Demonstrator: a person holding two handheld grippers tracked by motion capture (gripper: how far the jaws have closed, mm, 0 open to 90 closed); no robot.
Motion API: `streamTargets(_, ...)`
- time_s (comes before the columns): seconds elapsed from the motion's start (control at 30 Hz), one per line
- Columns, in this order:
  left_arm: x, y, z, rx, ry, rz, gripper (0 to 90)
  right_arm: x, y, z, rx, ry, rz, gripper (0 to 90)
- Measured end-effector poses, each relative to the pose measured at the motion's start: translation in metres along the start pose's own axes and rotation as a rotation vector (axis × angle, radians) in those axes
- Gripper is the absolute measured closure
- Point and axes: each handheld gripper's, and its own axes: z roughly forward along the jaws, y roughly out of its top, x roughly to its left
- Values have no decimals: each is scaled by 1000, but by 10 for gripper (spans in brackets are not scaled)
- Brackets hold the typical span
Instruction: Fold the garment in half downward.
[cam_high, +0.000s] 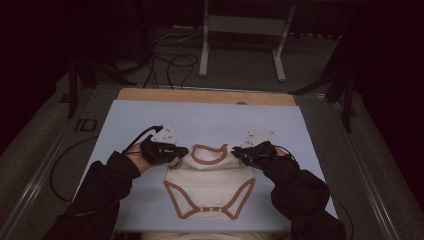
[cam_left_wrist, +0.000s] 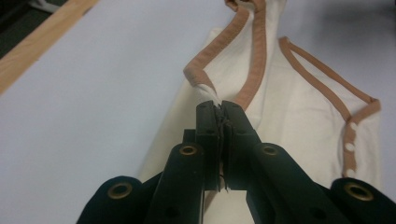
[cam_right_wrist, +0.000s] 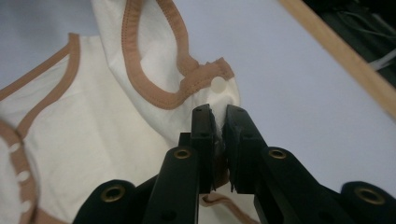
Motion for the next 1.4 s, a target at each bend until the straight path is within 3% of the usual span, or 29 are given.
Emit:
streamTargets(0.23,-17,-9,7,22,-24,34,873,15,-15,-1,4,36,16,830)
streamTargets(0.67,-45,-32,18,29,-84,58,871,40,-44,4,25,107,53,826)
streamTargets(0.83,-51,-44,20,43,-102,54,871,46,-52,2,30,128,84,825)
streamTargets(1.03,-56,-54,19,42,-117,49,871,51,-60,1,34,129,69,825)
streamTargets(1.17,-57,-58,17,34,-129,46,871,54,-65,0,33,141,84,826)
streamTargets(1.23,-58,-60,16,28,-137,43,871,57,-66,-2,29,146,115,826)
streamTargets(1.27,-59,-60,15,25,-139,52,871,56,-67,-3,30,146,81,826)
streamTargets(1.33,-61,-60,13,26,-154,63,871,59,-68,-6,26,153,109,826)
streamTargets(1.4,-65,-60,14,35,-161,68,871,60,-70,-8,19,155,101,826)
